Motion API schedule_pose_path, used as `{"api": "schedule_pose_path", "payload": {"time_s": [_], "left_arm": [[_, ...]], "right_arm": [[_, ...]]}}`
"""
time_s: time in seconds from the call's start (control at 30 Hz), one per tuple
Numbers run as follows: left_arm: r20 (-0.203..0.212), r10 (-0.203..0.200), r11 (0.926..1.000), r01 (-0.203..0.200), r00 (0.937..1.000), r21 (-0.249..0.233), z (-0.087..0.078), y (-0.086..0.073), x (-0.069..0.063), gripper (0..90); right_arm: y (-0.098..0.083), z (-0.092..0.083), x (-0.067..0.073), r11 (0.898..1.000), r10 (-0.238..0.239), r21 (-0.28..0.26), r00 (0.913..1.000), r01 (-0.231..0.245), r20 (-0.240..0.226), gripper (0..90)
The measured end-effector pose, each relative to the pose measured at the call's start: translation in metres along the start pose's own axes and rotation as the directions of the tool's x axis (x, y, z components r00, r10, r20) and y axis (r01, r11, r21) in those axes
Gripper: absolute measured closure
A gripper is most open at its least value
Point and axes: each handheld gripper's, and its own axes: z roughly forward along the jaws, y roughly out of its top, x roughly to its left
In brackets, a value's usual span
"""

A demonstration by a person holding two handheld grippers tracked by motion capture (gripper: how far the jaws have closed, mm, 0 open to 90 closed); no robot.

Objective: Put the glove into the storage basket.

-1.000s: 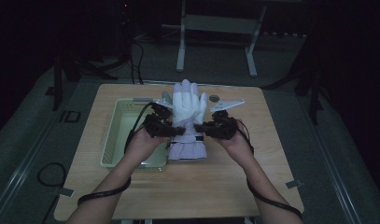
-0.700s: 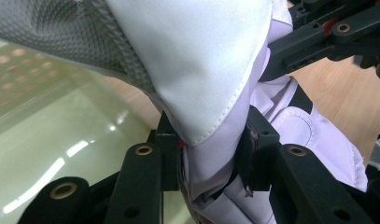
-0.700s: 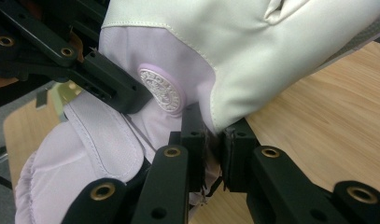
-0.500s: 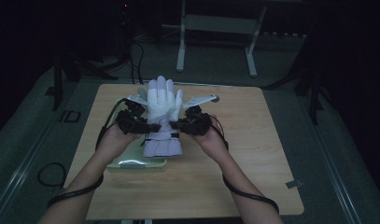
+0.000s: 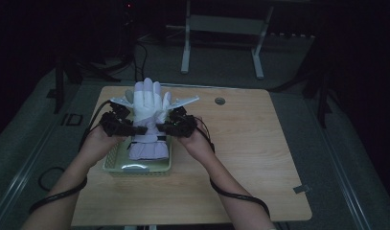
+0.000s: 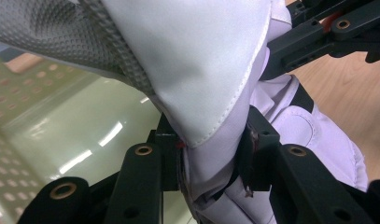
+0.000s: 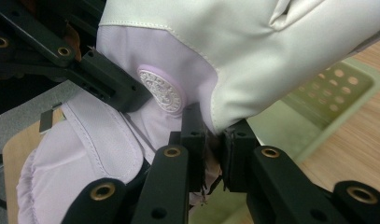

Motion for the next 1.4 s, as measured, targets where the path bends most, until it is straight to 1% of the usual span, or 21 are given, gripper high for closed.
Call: {"api": "schedule_pose_path", "payload": {"time_s": [0.07,0.1,0.2,0.3,0.43,0.47,0.57,0.67,0.8,0.83,0.93,0.97,1.0,1.07,1.13,1.2,1.27,1.3,1.33,1.37,1.4], "left_arm": [[-0.004,-0.002,1.0000,0.002,1.0000,-0.005,0.001,-0.002,0.001,65.9],[-0.015,-0.005,1.0000,0.005,0.9999,-0.007,0.002,-0.005,0.004,65.9],[-0.020,-0.014,0.9999,0.014,0.9997,-0.006,0.006,-0.011,0.010,65.9],[-0.027,-0.021,0.9998,0.021,0.9994,0.000,0.012,-0.017,0.015,65.9],[-0.037,-0.028,0.9995,0.029,0.9989,0.013,0.024,-0.024,0.021,65.9],[-0.033,-0.037,0.9991,0.037,0.9988,0.018,0.026,-0.026,0.023,65.9],[-0.024,-0.049,0.9979,0.050,0.9985,0.042,0.034,-0.031,0.026,65.9],[-0.009,-0.065,0.9961,0.066,0.9978,0.058,0.039,-0.038,0.029,65.8],[-0.013,-0.078,0.9948,0.079,0.9969,0.064,0.045,-0.046,0.028,65.7],[-0.007,-0.082,0.9942,0.083,0.9966,0.068,0.047,-0.049,0.027,65.7],[0.008,-0.097,0.9926,0.096,0.9953,0.075,0.051,-0.054,0.027,65.6],[0.010,-0.103,0.9918,0.101,0.9947,0.078,0.052,-0.054,0.028,65.6],[0.011,-0.100,0.9913,0.099,0.9949,0.087,0.055,-0.055,0.028,65.6],[0.007,-0.106,0.9887,0.105,0.9943,0.107,0.058,-0.056,0.027,65.6],[-0.002,-0.098,0.9879,0.098,0.9952,0.121,0.062,-0.056,0.026,64.9],[-0.006,-0.100,0.9860,0.100,0.9950,0.133,0.063,-0.055,0.027,63.6],[-0.012,-0.118,0.9823,0.119,0.9929,0.145,0.065,-0.054,0.028,60.0],[-0.027,-0.127,0.9776,0.129,0.9916,0.166,0.067,-0.053,0.028,57.6],[-0.044,-0.125,0.9749,0.131,0.9911,0.180,0.069,-0.053,0.028,54.4],[-0.059,-0.132,0.9711,0.141,0.9895,0.192,0.072,-0.052,0.027,52.5],[-0.081,-0.130,0.9675,0.145,0.9882,0.208,0.074,-0.050,0.026,50.6]], "right_arm": [[0.001,0.003,0.001,1.000,-0.002,-0.001,1.0000,0.002,0.003,81.4],[0.001,0.005,0.001,1.000,-0.002,0.001,1.0000,0.002,0.006,81.4],[0.001,0.018,0.003,1.000,-0.006,0.016,0.9998,0.006,0.017,81.4],[-0.002,0.027,0.002,1.000,0.003,0.020,0.9998,-0.003,0.019,81.4],[-0.008,0.041,0.000,0.999,0.004,0.049,0.9992,-0.006,0.039,81.4],[-0.009,0.044,-0.001,0.999,0.003,0.054,0.9991,-0.005,0.043,81.5],[-0.014,0.052,-0.002,0.996,0.022,0.080,0.9989,-0.026,0.041,81.5],[-0.019,0.058,-0.002,0.994,0.017,0.106,0.9991,-0.021,0.038,81.4],[-0.025,0.064,0.000,0.991,0.011,0.134,0.9991,-0.016,0.040,81.1],[-0.026,0.065,0.000,0.990,0.010,0.139,0.9992,-0.016,0.039,81.1],[-0.029,0.067,0.001,0.986,0.010,0.166,0.9994,-0.015,0.034,81.0],[-0.030,0.068,0.001,0.983,0.003,0.184,0.9994,-0.010,0.034,81.0],[-0.031,0.069,0.001,0.982,0.003,0.191,0.9994,-0.009,0.034,80.9],[-0.033,0.072,0.002,0.977,0.000,0.215,0.9990,-0.010,0.046,80.6],[-0.035,0.075,0.002,0.971,-0.002,0.239,0.9984,-0.012,0.057,80.4],[-0.034,0.074,0.002,0.969,-0.007,0.246,0.9979,-0.009,0.065,79.5],[-0.033,0.075,0.001,0.967,-0.005,0.255,0.9979,-0.011,0.064,77.3],[-0.033,0.075,0.001,0.966,-0.001,0.258,0.9978,-0.016,0.066,75.6],[-0.034,0.075,0.000,0.966,0.002,0.257,0.9975,-0.020,0.070,73.3],[-0.034,0.075,0.000,0.969,-0.001,0.248,0.9977,-0.016,0.067,71.4],[-0.034,0.075,0.000,0.970,-0.002,0.244,0.9970,-0.017,0.077,69.3]]}}
